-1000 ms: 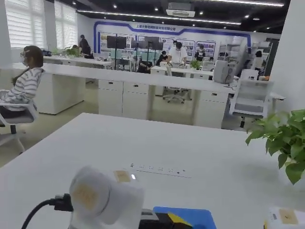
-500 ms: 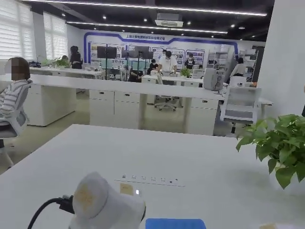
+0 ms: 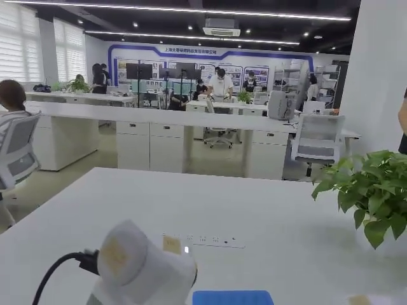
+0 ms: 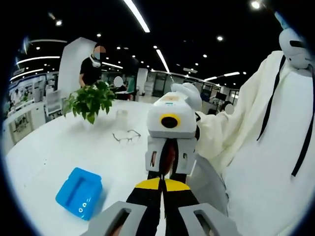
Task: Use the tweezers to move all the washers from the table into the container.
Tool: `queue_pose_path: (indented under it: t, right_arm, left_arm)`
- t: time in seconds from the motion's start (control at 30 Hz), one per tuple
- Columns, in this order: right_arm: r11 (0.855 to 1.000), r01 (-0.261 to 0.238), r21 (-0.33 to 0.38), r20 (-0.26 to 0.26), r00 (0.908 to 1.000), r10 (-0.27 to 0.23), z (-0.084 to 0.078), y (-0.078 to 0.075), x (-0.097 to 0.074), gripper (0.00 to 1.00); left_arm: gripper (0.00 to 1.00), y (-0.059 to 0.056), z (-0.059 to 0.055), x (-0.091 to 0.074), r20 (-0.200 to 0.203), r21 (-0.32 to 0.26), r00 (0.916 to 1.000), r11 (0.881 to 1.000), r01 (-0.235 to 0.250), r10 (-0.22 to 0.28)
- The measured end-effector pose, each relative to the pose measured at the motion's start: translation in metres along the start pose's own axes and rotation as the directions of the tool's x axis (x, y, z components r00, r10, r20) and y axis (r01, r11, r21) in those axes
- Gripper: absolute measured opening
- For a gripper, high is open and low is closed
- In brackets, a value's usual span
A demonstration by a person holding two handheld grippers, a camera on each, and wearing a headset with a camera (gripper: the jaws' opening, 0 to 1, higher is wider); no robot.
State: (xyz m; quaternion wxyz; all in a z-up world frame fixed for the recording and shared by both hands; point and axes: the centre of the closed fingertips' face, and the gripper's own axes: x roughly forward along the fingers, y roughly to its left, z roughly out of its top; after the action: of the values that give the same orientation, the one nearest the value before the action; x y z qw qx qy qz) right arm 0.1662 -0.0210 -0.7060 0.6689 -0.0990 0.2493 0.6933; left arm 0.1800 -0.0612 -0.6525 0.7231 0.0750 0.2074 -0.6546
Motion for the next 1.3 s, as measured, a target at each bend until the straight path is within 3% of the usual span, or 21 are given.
queue_pose_path:
  t: [0.2, 0.3, 0.4, 0.43, 0.87, 0.93, 1.03, 1.13, 1.27, 1.3]
  right_arm:
    - [0.999, 0.035, 0.013, 0.030, 0.9989, -0.035, 0.003, -0.005, -0.002, 0.06]
    - [0.999, 0.023, 0.042, 0.046, 0.9986, -0.025, 0.004, -0.003, -0.003, 0.08]
    - [0.999, 0.024, 0.044, 0.012, 0.9996, -0.025, -0.002, -0.002, -0.001, 0.12]
    - [0.999, 0.022, 0.049, -0.006, 0.9997, -0.022, -0.007, -0.001, 0.001, 0.12]
    - [0.998, 0.002, 0.061, 0.028, 0.9996, -0.004, -0.009, 0.000, 0.000, 0.05]
    - [0.999, 0.005, 0.051, -0.001, 1.0000, -0.005, -0.012, -0.002, -0.002, 0.03]
    - [1.000, 0.007, 0.005, -0.113, 0.9936, -0.007, -0.022, -0.004, -0.004, 0.02]
    - [1.000, 0.004, 0.001, -0.224, 0.9746, -0.003, -0.034, -0.009, -0.006, 0.02]
    - [0.999, 0.001, -0.041, -0.297, 0.9548, -0.013, -0.041, -0.015, -0.006, 0.02]
    - [0.999, -0.005, -0.046, -0.329, 0.9444, -0.011, -0.044, -0.017, -0.006, 0.02]
  left_arm:
    - [0.00, 0.003, 0.003, -0.002, 0.014, 0.001, 0.9999, 1.000, 0.003, -0.003]
    - [0.00, 0.003, 0.005, -0.002, 0.015, 0.014, 0.9999, 1.000, 0.007, -0.008]
    - [0.00, 0.003, 0.010, -0.002, 0.044, 0.020, 0.9990, 1.000, 0.007, -0.008]
    - [0.00, 0.003, 0.013, -0.004, 0.056, 0.010, 0.9984, 1.000, 0.009, -0.010]
    - [0.00, 0.002, 0.016, -0.010, 0.083, 0.013, 0.9962, 1.000, 0.023, -0.024]
    - [0.00, 0.005, 0.014, -0.011, 0.086, 0.017, 0.9963, 1.000, -0.001, 0.000]
    - [0.00, 0.011, 0.007, -0.011, 0.057, 0.001, 0.9974, 0.999, -0.044, 0.044]
    - [0.02, 0.014, -0.002, -0.010, 0.015, 0.007, 0.9980, 0.998, -0.062, 0.061]
    - [0.08, 0.018, -0.009, -0.012, -0.002, -0.005, 0.9974, 0.997, -0.072, 0.072]
    - [0.09, 0.020, -0.011, -0.013, -0.011, -0.012, 0.9968, 0.997, -0.079, 0.079]
